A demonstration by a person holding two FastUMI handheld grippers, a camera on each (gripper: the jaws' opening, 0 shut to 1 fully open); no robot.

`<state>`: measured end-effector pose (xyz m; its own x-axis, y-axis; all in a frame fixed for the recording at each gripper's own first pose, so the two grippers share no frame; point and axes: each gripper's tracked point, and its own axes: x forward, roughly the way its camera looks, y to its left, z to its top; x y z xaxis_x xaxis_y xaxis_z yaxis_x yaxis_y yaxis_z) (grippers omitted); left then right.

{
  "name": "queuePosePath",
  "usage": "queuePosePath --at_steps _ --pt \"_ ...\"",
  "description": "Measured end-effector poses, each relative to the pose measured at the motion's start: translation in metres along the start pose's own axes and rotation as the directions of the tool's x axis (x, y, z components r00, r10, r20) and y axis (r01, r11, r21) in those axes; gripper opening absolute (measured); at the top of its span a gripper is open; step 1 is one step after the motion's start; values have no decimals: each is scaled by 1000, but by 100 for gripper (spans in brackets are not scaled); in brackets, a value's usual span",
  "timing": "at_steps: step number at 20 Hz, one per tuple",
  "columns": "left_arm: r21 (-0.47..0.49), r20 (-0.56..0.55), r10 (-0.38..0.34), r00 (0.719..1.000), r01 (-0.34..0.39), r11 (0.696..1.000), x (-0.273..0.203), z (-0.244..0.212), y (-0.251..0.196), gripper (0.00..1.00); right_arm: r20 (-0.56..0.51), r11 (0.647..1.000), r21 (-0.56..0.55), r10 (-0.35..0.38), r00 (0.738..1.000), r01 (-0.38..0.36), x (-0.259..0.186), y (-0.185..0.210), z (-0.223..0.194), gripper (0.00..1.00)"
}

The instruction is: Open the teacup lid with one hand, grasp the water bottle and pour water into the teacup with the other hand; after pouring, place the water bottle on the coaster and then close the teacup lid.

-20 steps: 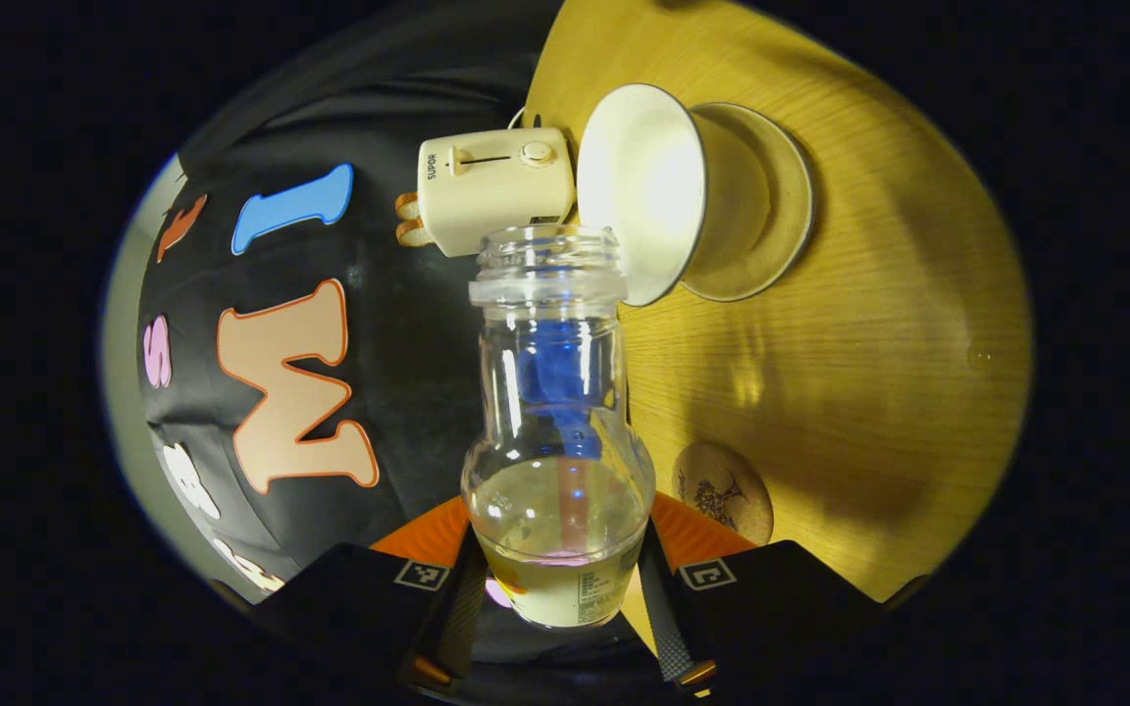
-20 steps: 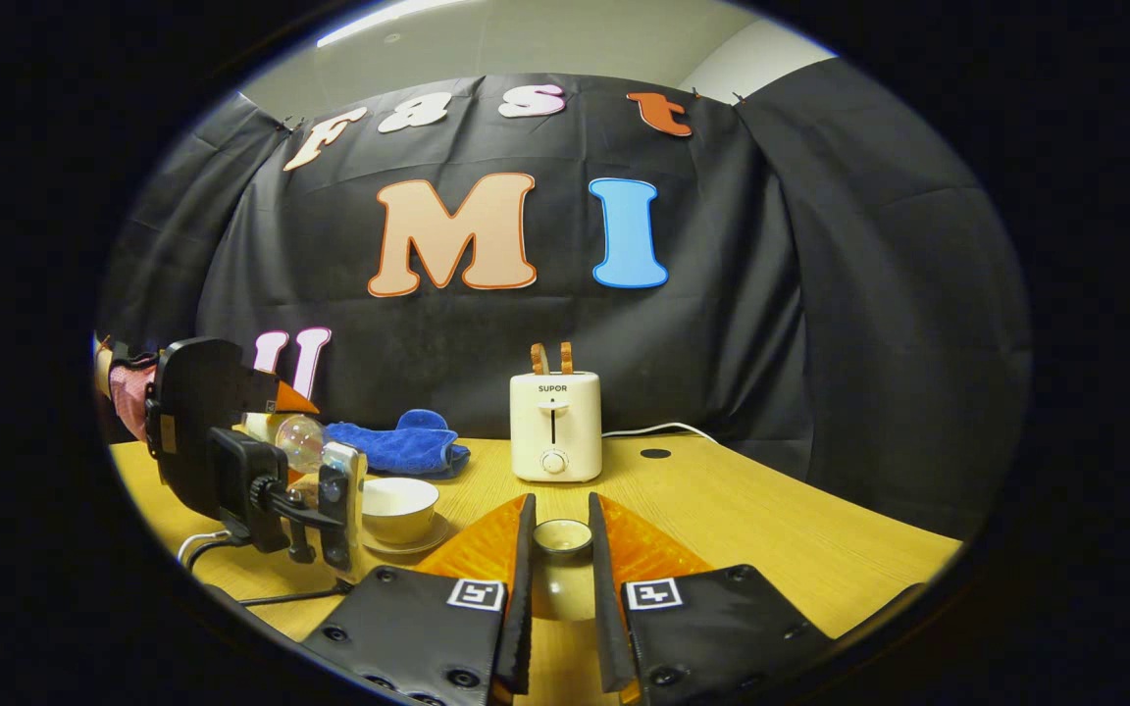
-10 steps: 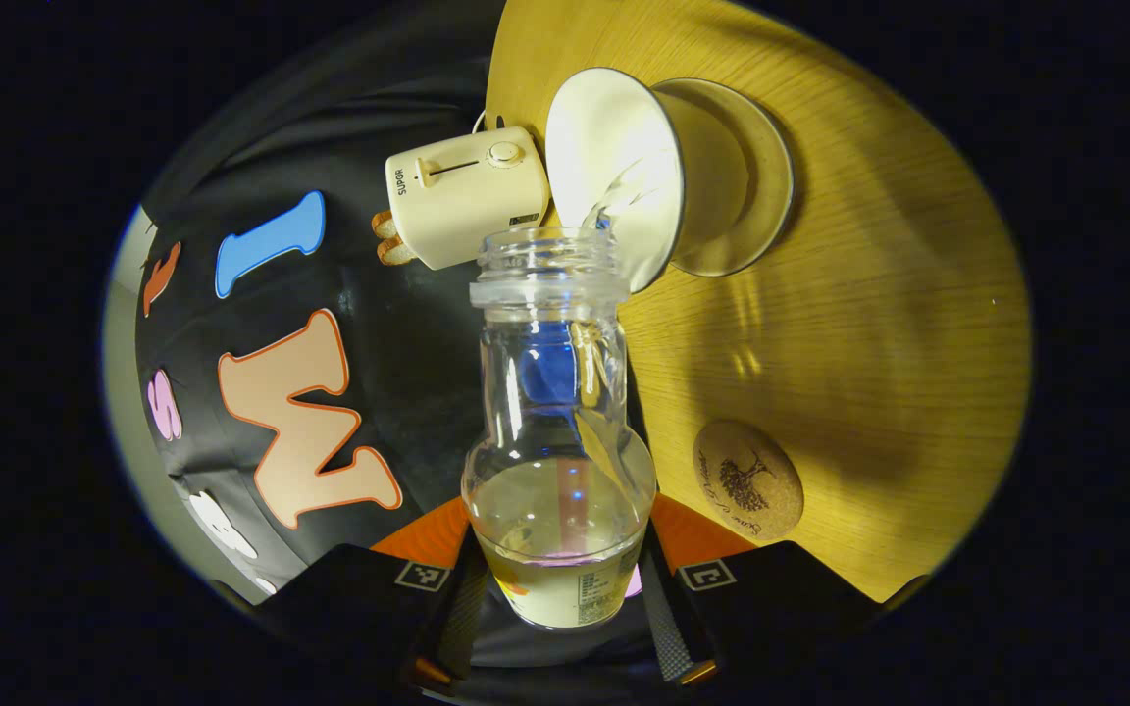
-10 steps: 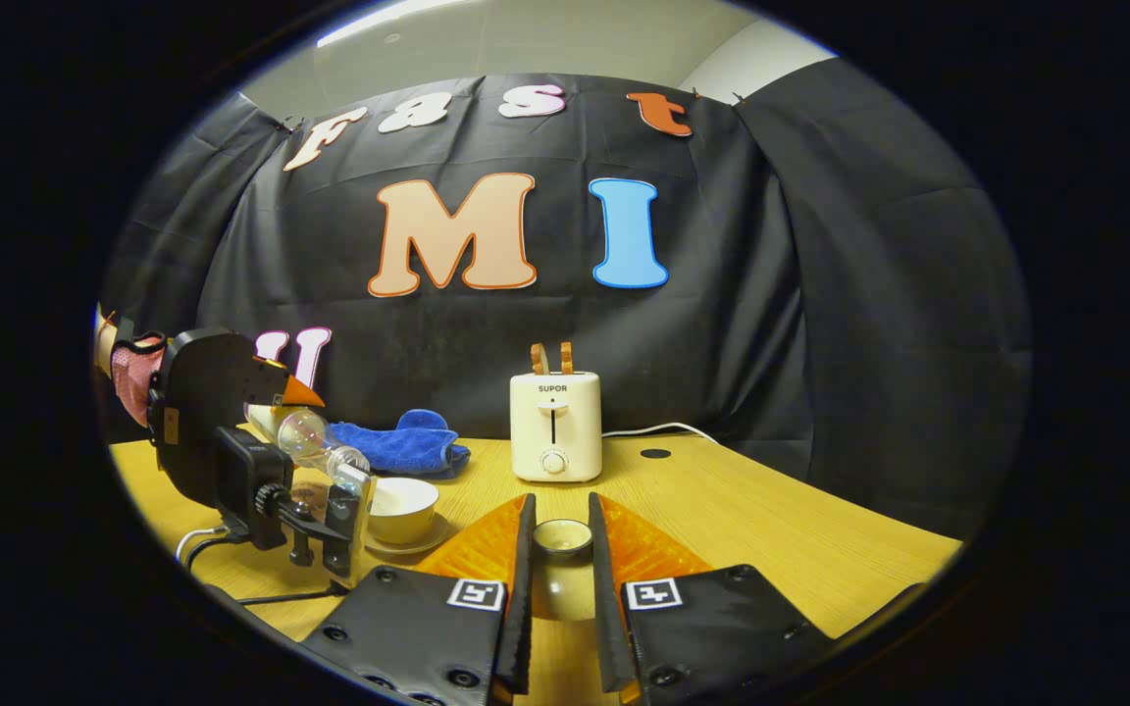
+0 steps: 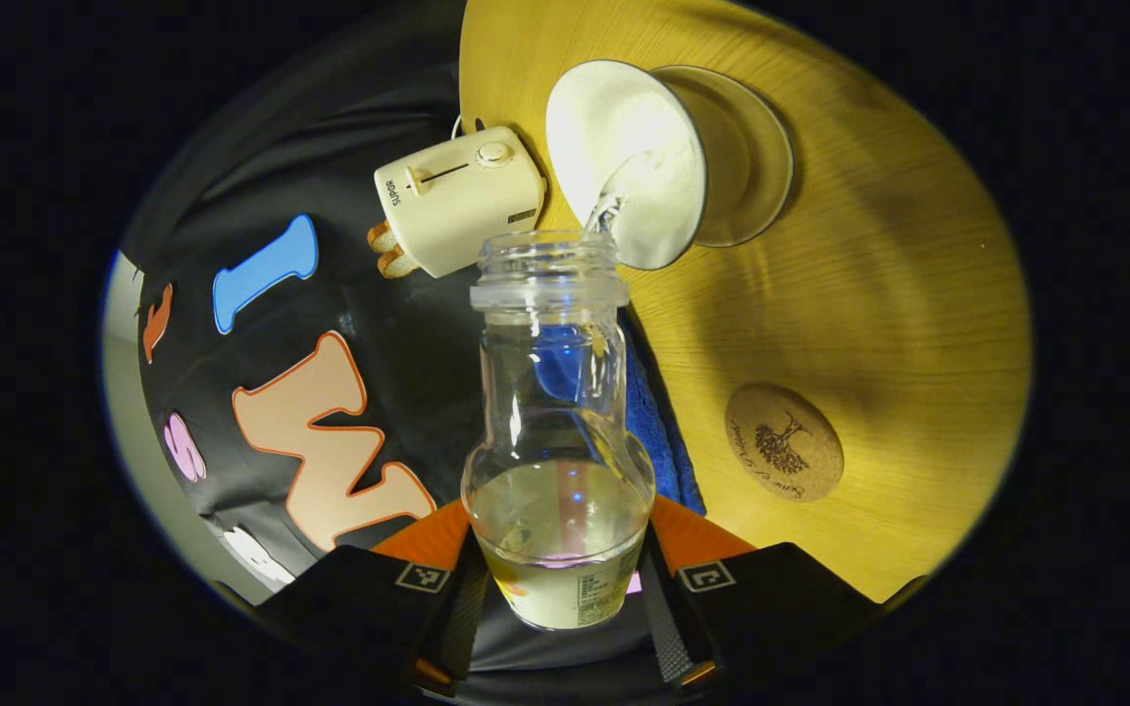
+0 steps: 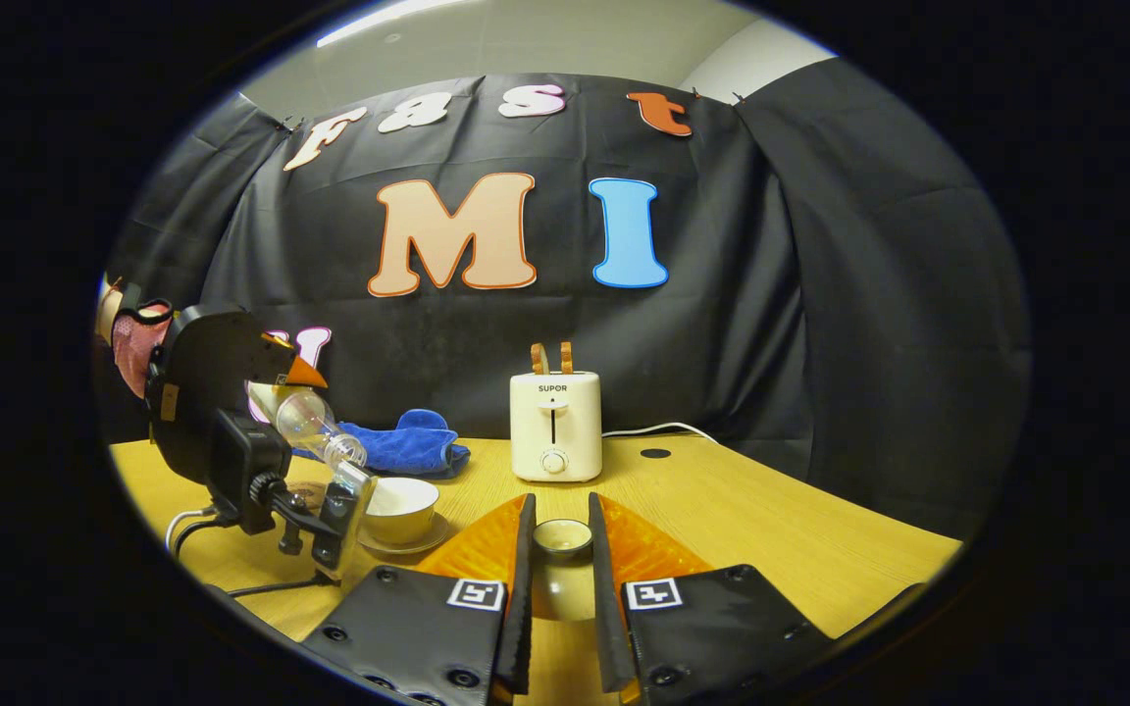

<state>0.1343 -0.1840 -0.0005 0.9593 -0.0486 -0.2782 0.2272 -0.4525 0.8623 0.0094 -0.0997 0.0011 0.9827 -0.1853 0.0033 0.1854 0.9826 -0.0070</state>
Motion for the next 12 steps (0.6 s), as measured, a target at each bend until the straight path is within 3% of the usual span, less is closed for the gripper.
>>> queuePosePath --at_steps 12 --pt "62 -44 46 998 -43 997 -4 -3 6 69 0 1000 0 2 1000 -2 0 0 0 31"
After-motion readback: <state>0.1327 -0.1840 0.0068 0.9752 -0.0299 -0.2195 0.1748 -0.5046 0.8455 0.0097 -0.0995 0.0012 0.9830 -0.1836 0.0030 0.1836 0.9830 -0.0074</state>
